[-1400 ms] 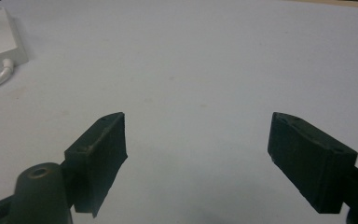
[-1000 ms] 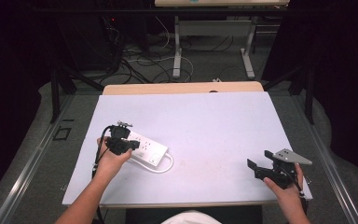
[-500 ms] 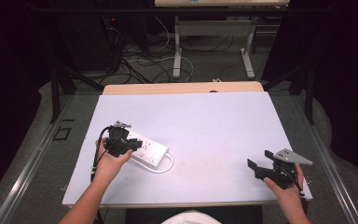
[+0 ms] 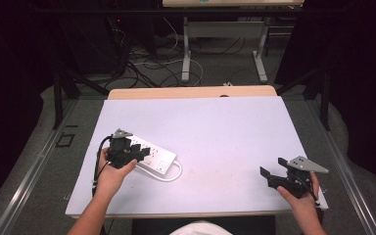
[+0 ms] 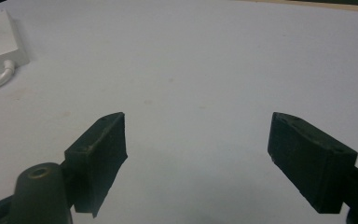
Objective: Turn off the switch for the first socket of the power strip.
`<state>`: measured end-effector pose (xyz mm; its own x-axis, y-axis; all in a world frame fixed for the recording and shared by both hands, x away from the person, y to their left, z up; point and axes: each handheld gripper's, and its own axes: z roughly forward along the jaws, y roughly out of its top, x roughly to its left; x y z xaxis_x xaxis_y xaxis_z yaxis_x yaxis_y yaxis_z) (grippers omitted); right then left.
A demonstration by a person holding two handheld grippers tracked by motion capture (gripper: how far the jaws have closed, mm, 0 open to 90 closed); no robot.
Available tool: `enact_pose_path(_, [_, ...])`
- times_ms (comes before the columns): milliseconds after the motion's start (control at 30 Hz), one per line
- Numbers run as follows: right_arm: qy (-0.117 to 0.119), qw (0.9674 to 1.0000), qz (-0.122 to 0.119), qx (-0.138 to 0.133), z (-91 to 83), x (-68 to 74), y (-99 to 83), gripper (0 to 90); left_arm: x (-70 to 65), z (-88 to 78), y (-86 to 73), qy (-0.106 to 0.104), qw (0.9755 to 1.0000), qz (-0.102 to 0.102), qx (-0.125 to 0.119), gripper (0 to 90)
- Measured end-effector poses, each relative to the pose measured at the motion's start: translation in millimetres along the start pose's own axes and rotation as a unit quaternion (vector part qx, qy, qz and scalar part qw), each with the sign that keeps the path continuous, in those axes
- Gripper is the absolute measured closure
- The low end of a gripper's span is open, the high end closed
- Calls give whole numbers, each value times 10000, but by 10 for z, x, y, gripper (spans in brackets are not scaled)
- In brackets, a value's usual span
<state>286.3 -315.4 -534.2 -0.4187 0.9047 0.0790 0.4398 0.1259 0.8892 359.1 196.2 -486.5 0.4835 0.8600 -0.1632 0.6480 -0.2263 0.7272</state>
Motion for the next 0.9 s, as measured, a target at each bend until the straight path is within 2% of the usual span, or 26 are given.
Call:
enact_pose_path(33, [-1, 10000, 9, 1, -1, 1, 0, 186, -2, -7, -12, -1, 10000, -24, -58, 473])
enact_pose_path(200, [-1, 10000, -1, -1, 0, 1, 0, 186, 21, -72, -47, 47, 9996, -42, -286, 406])
enact_pose_path(233, [-2, 10000, 8, 6, 0, 2, 0, 186, 29, -90, -53, 71, 9995, -21, -301, 401])
enact_pose_path(267, [-1, 10000, -2, 1, 0, 1, 0, 186, 48, -112, -54, 140, 9994, 92, -318, 393])
enact_pose_path(333, [-5, 10000, 4, -52, 6, 2, -2, 185, 75, -144, -66, 186, 9989, 137, -413, 372])
enact_pose_path(400, [0, 10000, -8, -5, -1, -1, 1, 186, 107, -180, -75, 140, 9984, 163, -515, 333])
enact_pose_path(533, [-4, 10000, 1, -51, 5, 4, -1, 186, 152, -244, -112, 72, 9984, -18, -563, 291])
enact_pose_path(633, [5, 10000, -1, -41, 1, 6, 0, 186, 187, -284, -157, 99, 9974, -155, -692, 270])
enact_pose_path(767, [-5, 10000, -1, -46, 2, 3, -1, 185, 249, -355, -205, 91, 9974, -269, -669, 153])
enact_pose_path(833, [-6, 10000, 12, -52, 5, 6, -2, 186, 274, -375, -233, 114, 9967, -327, -737, 124])
enact_pose_path(900, [21, 10000, -7, -25, 4, 4, -1, 185, 308, -394, -257, 66, 9967, -361, -731, 34])
